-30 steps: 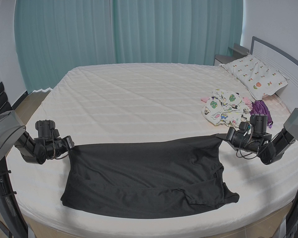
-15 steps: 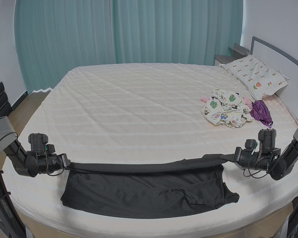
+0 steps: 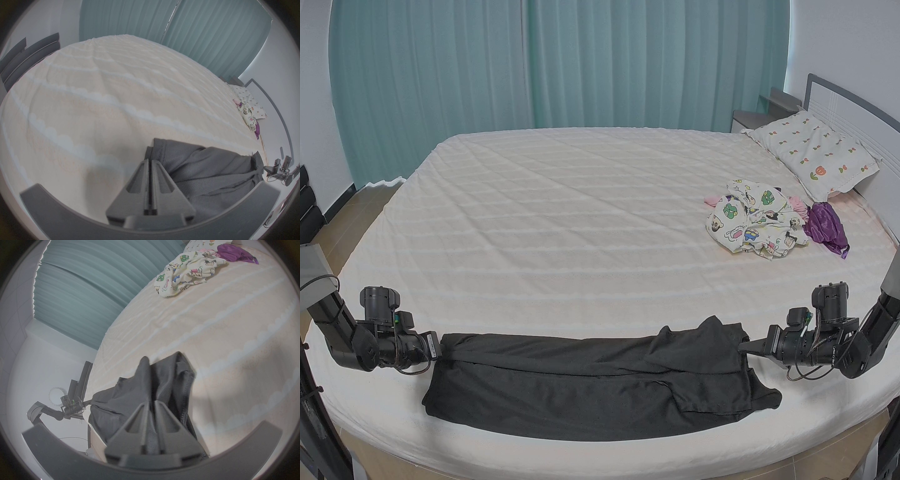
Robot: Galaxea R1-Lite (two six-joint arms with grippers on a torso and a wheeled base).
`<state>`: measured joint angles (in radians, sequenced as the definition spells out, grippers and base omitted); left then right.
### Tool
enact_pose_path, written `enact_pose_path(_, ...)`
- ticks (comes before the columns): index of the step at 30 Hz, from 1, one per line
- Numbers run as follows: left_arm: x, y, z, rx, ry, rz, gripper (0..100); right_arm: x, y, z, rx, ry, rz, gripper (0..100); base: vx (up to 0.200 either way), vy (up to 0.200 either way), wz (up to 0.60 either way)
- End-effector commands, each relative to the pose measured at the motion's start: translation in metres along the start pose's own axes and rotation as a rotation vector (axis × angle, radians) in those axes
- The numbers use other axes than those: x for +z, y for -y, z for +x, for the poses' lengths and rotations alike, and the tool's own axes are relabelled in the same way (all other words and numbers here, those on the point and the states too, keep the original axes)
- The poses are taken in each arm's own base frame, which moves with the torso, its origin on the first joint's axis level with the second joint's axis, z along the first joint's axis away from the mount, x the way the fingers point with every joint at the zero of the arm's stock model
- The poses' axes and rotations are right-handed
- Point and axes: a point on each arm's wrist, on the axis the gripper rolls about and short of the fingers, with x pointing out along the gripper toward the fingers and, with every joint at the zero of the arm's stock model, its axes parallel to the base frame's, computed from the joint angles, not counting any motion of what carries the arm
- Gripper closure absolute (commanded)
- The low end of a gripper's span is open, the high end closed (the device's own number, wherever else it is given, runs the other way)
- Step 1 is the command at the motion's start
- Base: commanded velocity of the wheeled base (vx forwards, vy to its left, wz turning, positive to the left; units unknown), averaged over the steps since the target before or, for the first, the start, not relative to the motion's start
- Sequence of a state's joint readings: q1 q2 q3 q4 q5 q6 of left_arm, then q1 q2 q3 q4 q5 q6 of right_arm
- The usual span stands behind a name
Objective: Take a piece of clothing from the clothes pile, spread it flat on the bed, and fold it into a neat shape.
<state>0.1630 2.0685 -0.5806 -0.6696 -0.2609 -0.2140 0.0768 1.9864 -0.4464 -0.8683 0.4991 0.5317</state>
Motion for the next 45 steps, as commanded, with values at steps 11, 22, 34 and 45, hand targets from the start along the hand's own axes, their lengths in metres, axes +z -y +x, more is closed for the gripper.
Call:
enact_pose_path(11, -0.009, 0.001, -0.004, -0.036, -0.022, -0.034, 0, 0.009, -0.006, -0.007, 0.022, 0.043, -0.002, 0, 0.000, 0.000, 0.00)
enact_pose_path(22, 0.030, 0.006, -0.032, -0.131, 0.199, -0.432, 0, 0.006, -0.026, 0.002, 0.039, 0.046, 0.052, 0, 0.000, 0.000, 0.00)
enact_pose_path(34, 0.022, 0.007, -0.031, -0.141, 0.162, -0.541, 0, 0.006, -0.013, 0.018, -0.034, 0.050, 0.064, 0, 0.000, 0.000, 0.00)
enact_pose_path(45, 0.021, 0.009, -0.029, -0.143, 0.155, -0.540, 0, 0.010, -0.005, 0.039, -0.042, 0.031, 0.083, 100, 0.000, 0.000, 0.00)
